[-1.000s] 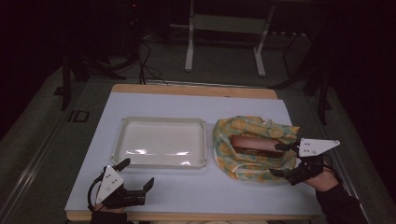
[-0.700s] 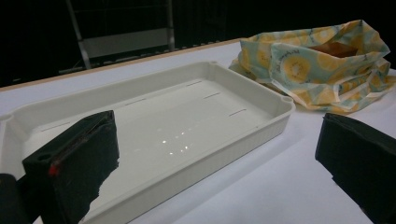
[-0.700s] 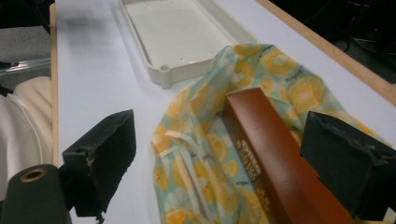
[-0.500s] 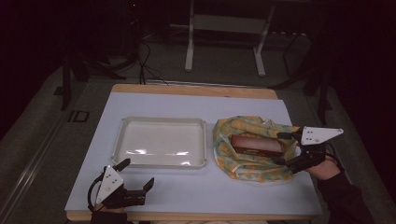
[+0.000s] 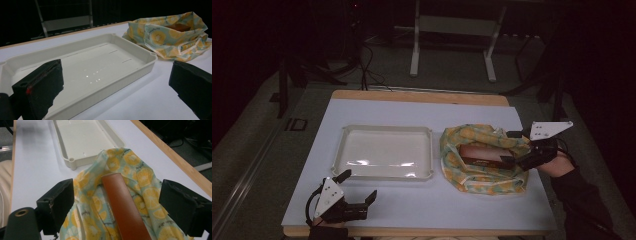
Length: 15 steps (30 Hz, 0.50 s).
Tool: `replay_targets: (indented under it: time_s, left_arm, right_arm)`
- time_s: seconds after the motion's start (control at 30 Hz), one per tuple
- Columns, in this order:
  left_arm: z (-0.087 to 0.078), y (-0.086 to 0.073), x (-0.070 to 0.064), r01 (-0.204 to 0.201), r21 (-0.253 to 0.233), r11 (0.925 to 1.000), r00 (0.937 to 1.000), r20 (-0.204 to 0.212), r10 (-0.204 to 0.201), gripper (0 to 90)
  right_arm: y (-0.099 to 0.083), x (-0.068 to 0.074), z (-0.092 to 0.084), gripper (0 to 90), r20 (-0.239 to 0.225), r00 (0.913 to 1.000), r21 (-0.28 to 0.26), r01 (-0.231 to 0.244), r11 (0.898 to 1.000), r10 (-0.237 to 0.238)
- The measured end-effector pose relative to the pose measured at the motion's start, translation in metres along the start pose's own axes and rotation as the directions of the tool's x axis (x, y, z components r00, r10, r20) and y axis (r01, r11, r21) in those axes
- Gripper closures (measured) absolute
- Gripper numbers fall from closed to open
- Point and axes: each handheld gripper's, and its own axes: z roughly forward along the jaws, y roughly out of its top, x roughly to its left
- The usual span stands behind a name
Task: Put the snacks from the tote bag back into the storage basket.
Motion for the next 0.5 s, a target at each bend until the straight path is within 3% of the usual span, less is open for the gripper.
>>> replay_targets:
  time_s: [0.13, 0.27, 0.5]
  left_arm:
    - [0.000, 0.000, 0.000, 0.002, 0.000, 1.0000, 1.0000, 0.000, -0.002, 0.0]
    - [0.001, 0.000, 0.000, -0.002, 0.004, 1.0000, 1.0000, 0.004, 0.002, 0.0]
    - [0.001, 0.000, 0.001, 0.006, -0.002, 1.0000, 1.0000, 0.005, -0.006, 0.0]
  right_arm:
    - [0.000, -0.006, 0.002, 15.1, -0.001, 1.0000, 0.029, 0.009, 1.000, -0.009]
    - [-0.002, -0.011, 0.008, 16.4, -0.005, 0.9997, 0.093, 0.026, 0.995, -0.026]
    - [-0.012, -0.021, 0.019, 20.7, -0.019, 0.9998, 0.196, 0.001, 0.981, 0.003]
